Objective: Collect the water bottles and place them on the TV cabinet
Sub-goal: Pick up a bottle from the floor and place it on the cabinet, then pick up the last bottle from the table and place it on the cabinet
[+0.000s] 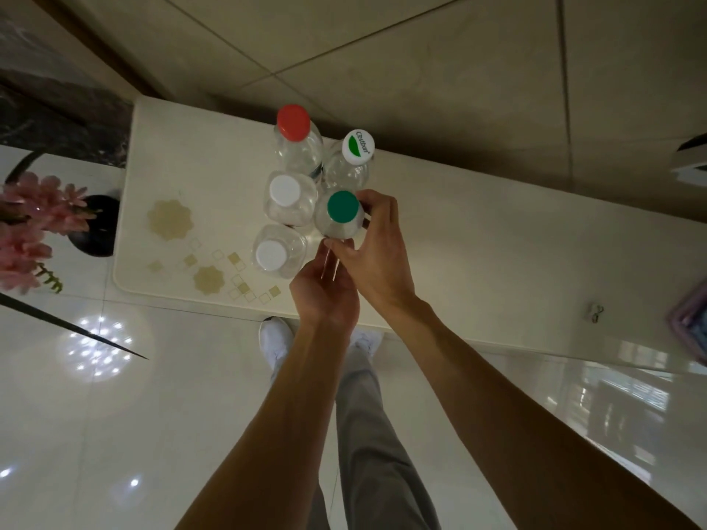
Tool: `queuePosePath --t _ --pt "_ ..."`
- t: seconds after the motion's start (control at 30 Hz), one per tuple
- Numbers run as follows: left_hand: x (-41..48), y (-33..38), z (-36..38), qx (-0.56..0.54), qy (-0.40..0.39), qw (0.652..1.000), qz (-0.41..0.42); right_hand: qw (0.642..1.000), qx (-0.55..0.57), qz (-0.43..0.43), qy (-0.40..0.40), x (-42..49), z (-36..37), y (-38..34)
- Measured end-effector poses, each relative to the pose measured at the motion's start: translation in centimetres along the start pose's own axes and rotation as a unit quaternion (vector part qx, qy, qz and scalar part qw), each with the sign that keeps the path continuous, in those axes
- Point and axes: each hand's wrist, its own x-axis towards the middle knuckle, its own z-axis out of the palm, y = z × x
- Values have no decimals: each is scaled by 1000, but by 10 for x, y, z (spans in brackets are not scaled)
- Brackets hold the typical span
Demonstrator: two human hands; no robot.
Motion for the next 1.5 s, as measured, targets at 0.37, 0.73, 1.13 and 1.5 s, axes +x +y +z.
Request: queuePosePath --t 0.37,0.73,1.13,1.5 --pt "-90 3 37 168 84 982 -15 991 -119 37 -40 -18 -75 -25" --pt "-241 20 111 774 -120 610 120 985 -151 65 -50 -96 -218 -108" --pt "-349 2 147 887 -394 -71 228 966 -106 195 136 -266 -253 -150" --pt "-456 -90 66 814 -501 -226 187 903 -36 313 292 -452 -279 -140"
